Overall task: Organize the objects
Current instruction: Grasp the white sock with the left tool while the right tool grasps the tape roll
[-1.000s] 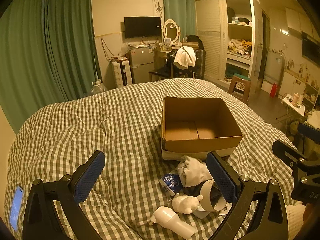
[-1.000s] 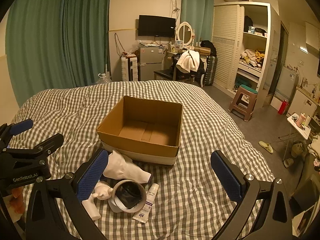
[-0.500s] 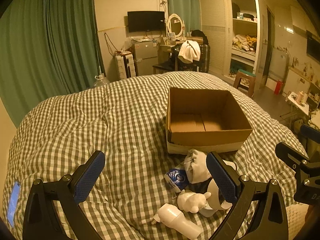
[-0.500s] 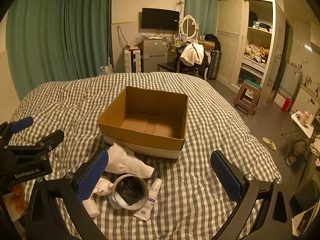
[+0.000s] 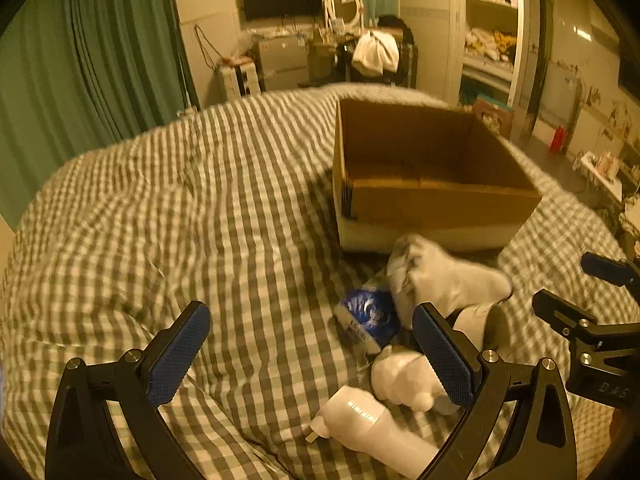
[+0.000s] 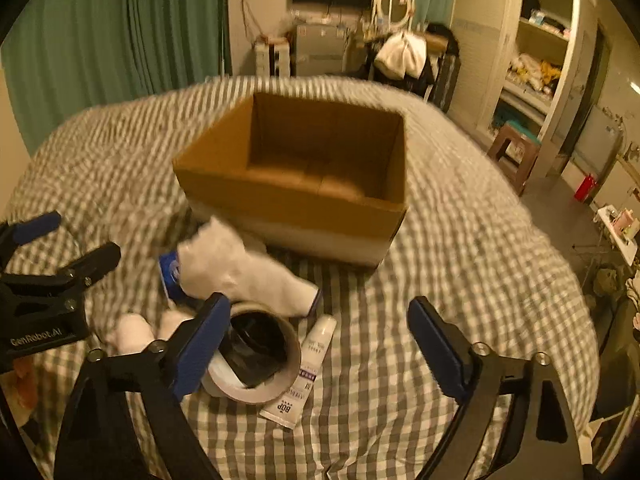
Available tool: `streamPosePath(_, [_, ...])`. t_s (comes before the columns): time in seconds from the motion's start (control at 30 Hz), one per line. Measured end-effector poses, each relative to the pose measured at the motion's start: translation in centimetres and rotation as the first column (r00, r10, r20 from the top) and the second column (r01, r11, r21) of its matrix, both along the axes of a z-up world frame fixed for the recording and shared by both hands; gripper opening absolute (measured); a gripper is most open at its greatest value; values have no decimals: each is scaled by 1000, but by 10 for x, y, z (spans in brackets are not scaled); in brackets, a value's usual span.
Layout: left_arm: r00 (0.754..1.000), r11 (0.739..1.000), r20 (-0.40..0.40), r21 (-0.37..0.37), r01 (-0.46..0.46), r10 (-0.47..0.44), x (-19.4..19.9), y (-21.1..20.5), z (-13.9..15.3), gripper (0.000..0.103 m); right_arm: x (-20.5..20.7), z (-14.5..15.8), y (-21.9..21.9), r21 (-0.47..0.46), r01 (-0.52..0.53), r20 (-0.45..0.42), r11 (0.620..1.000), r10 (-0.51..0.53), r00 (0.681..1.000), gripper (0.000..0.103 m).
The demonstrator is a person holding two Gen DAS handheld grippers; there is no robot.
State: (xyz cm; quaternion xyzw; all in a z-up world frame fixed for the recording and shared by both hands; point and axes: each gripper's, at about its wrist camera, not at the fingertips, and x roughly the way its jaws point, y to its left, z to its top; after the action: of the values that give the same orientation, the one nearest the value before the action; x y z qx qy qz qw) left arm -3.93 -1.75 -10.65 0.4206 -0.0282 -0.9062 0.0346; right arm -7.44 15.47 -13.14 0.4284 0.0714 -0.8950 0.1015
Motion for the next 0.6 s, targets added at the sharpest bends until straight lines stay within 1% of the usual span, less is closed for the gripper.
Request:
streamPosePath(0.1, [999,1000,47,18,11,-12,-6,0,-16,103,-8,-23,-2,6,-13,62,1000,13,998,78])
streamPosePath(0.17, [998,1000,60,17,19,-20,-8,1,-23,103,-11,-37,-3,9,-23,97,1000,22,995,70])
streamPosePath(0.27, [997,999,69,21,36,-38,-12,5,-29,103,-17,-55,-1,-10,-33,136,999,34,990,54])
streamPosePath(0.33, [996,998,72,34,50,-52,-15,7,-32,103,-21,-65,-1,-18,-37,154,999,40,987,47])
streamPosePath(0.43, [994,996,77,58,68,-72,-21,12,-34,103,-26,-79,1,-28,-40,174,999,44,984,43])
streamPosePath(0.5, [993,994,70,72,85,-90,-25,16,-32,103,-28,-85,3,-41,-39,186,998,46,981,33])
streamPosePath(0.57, [992,991,57,78,107,-112,-29,23,-31,103,-28,-88,5,-89,-50,200,995,67,977,18])
streamPosePath(0.6, [991,990,51,78,117,-121,-30,26,-30,103,-27,-89,4,-104,-59,200,993,79,977,14])
